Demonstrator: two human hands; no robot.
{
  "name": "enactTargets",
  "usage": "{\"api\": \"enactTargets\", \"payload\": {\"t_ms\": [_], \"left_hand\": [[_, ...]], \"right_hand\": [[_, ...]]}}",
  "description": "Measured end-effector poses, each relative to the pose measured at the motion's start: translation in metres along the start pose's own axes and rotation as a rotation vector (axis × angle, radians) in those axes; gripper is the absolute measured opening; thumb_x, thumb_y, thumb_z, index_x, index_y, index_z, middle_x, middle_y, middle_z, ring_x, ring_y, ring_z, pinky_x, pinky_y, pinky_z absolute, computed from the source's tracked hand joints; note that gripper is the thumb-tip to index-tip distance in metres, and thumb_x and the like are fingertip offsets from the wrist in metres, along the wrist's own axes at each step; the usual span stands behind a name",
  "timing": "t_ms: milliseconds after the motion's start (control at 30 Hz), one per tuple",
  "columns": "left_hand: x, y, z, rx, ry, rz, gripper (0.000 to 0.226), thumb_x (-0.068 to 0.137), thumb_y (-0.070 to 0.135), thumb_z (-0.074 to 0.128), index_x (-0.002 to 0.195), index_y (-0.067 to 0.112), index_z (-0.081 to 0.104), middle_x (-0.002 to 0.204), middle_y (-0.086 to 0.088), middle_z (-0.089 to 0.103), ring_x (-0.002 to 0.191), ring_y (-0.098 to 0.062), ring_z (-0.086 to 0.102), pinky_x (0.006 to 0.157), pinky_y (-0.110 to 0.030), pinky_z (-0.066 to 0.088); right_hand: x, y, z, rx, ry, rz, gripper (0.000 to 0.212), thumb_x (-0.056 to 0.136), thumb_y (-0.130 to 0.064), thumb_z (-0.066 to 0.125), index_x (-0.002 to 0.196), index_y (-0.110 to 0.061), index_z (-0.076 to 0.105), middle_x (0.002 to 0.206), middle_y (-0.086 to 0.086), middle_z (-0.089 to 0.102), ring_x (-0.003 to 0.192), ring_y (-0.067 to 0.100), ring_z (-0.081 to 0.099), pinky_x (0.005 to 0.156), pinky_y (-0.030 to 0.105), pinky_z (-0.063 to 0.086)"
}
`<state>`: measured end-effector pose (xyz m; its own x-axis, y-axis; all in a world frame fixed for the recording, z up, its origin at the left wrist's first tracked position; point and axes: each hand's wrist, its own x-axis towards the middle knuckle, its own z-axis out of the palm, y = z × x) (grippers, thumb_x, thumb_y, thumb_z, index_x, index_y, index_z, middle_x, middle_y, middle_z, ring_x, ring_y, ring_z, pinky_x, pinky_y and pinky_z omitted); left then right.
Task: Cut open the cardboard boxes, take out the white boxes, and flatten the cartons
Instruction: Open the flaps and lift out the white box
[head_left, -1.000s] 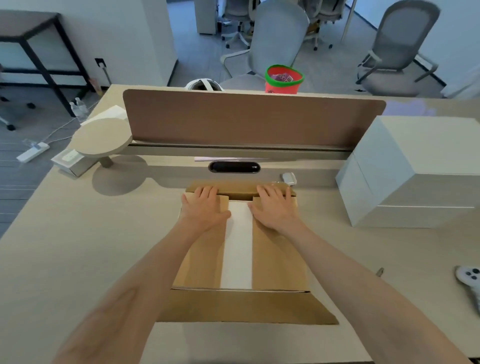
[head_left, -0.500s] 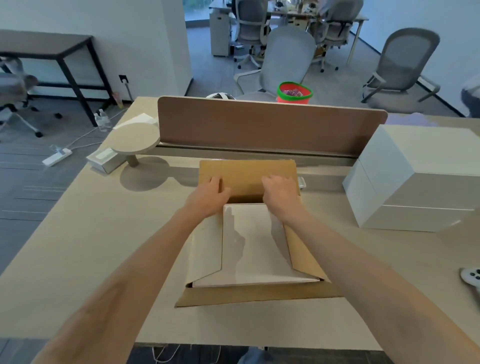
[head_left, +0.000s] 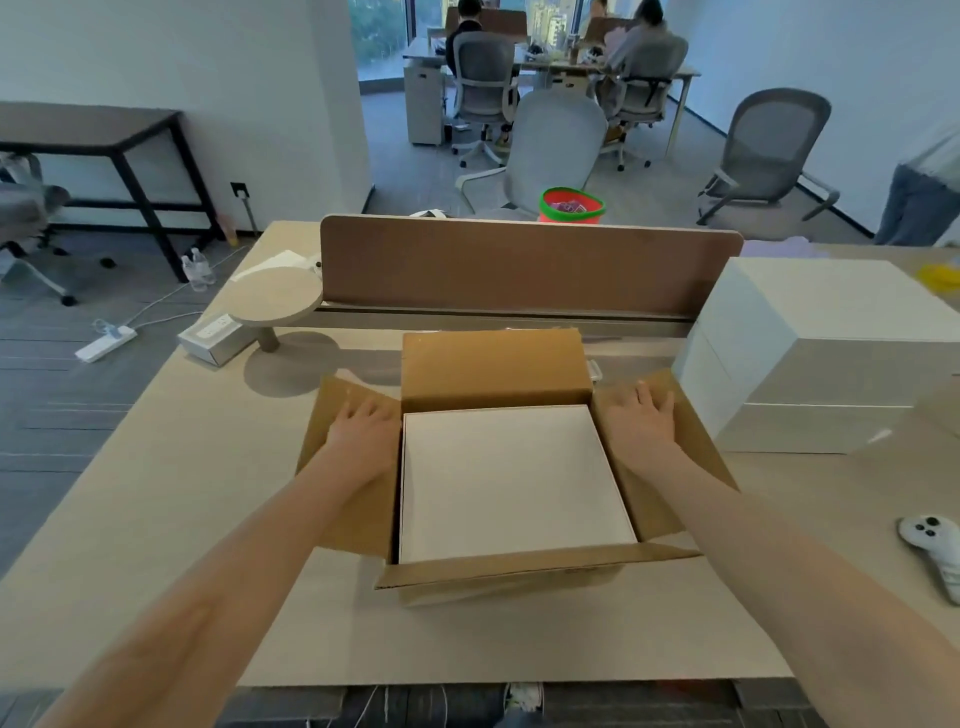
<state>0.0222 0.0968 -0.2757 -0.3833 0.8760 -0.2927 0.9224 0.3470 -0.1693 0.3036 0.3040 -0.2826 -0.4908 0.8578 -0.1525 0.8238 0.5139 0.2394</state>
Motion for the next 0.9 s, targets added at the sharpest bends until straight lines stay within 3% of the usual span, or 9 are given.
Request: {"api": "enactTargets", "payload": {"t_ms": [100, 233, 333, 433, 500, 567, 733, 833, 900], "left_hand": [[-0.011, 0.011, 0.026, -0.193, -0.013, 0.014, 0.051, 0.098, 0.012, 0.037, 0.148, 0.016, 0.03, 0.162, -0.003, 0.012, 0.149, -0.022, 0.01, 0.114, -0.043, 0.03], [-0.031, 0.034, 0.027, -0.282, 0.064, 0.017, 0.054, 0.097, 0.005, 0.034, 0.151, 0.014, 0.028, 0.162, -0.001, 0.016, 0.147, -0.019, 0.019, 0.114, -0.034, 0.029], [-0.04, 0.057, 0.016, -0.611, -0.082, -0.013, 0.055, 0.101, 0.013, 0.034, 0.153, 0.009, 0.017, 0.162, -0.009, 0.013, 0.145, -0.026, 0.024, 0.112, -0.035, 0.028], [-0.035, 0.066, 0.007, -0.84, -0.212, -0.155, 0.06, 0.101, 0.027, 0.037, 0.15, 0.002, 0.013, 0.159, -0.013, 0.01, 0.139, -0.03, 0.027, 0.107, -0.039, 0.031], [-0.031, 0.067, 0.002, -1.0, -0.241, -0.25, 0.065, 0.1, 0.032, 0.04, 0.15, 0.001, 0.013, 0.154, -0.012, 0.019, 0.135, -0.029, 0.03, 0.099, -0.037, 0.032], [-0.028, 0.067, 0.003, -1.144, -0.253, -0.328, 0.067, 0.1, 0.033, 0.042, 0.15, 0.0, 0.014, 0.144, -0.01, 0.028, 0.13, -0.028, 0.033, 0.094, -0.035, 0.03], [-0.03, 0.069, 0.01, -1.25, -0.231, -0.421, 0.075, 0.099, 0.033, 0.043, 0.153, 0.001, 0.001, 0.158, -0.012, 0.014, 0.143, -0.029, 0.02, 0.112, -0.042, 0.025], [-0.028, 0.061, 0.003, -1.312, -0.212, -0.487, 0.066, 0.098, 0.025, 0.047, 0.149, -0.003, 0.017, 0.152, -0.021, 0.029, 0.138, -0.037, 0.033, 0.109, -0.042, 0.032], [-0.027, 0.056, 0.001, -1.311, -0.165, -0.498, 0.064, 0.094, 0.023, 0.052, 0.146, -0.002, 0.025, 0.145, -0.024, 0.039, 0.13, -0.039, 0.043, 0.103, -0.044, 0.039]], "right_hand": [[-0.014, 0.002, 0.011, 0.132, -0.053, 0.019, 0.045, 0.093, -0.019, 0.046, 0.137, -0.016, 0.042, 0.151, 0.013, 0.029, 0.146, 0.035, 0.011, 0.114, 0.063, 0.016], [-0.027, 0.002, 0.021, 0.221, 0.003, -0.053, 0.046, 0.089, -0.008, 0.049, 0.134, -0.013, 0.048, 0.145, 0.009, 0.039, 0.135, 0.032, 0.03, 0.109, 0.046, 0.034], [-0.032, -0.007, 0.022, 0.259, 0.057, -0.136, 0.033, 0.087, -0.002, 0.043, 0.113, -0.01, 0.062, 0.125, 0.007, 0.057, 0.117, 0.026, 0.045, 0.099, 0.038, 0.04], [-0.041, -0.024, 0.016, 0.359, -0.036, -0.105, 0.014, 0.09, -0.006, 0.04, 0.093, -0.007, 0.054, 0.102, 0.005, 0.059, 0.1, 0.026, 0.053, 0.079, 0.031, 0.039], [-0.047, -0.037, 0.006, 0.434, -0.13, -0.036, 0.011, 0.095, -0.016, 0.042, 0.099, -0.008, 0.048, 0.098, 0.005, 0.051, 0.093, 0.024, 0.051, 0.07, 0.03, 0.037], [-0.051, -0.044, -0.003, 0.492, -0.232, 0.03, 0.025, 0.098, -0.026, 0.043, 0.111, -0.006, 0.048, 0.102, 0.006, 0.05, 0.09, 0.022, 0.051, 0.069, 0.029, 0.039], [-0.055, -0.034, -0.005, 0.697, -0.315, 0.216, 0.023, 0.095, -0.022, 0.046, 0.104, -0.003, 0.052, 0.102, 0.01, 0.056, 0.087, 0.022, 0.055, 0.067, 0.029, 0.043], [-0.055, -0.036, -0.008, 0.723, -0.333, 0.243, 0.024, 0.095, -0.02, 0.045, 0.109, -0.002, 0.051, 0.102, 0.01, 0.053, 0.08, 0.018, 0.051, 0.062, 0.026, 0.041], [-0.054, -0.036, -0.01, 0.782, -0.363, 0.274, 0.036, 0.096, -0.02, 0.044, 0.125, 0.001, 0.046, 0.114, 0.01, 0.052, 0.089, 0.02, 0.05, 0.069, 0.027, 0.042]]}}
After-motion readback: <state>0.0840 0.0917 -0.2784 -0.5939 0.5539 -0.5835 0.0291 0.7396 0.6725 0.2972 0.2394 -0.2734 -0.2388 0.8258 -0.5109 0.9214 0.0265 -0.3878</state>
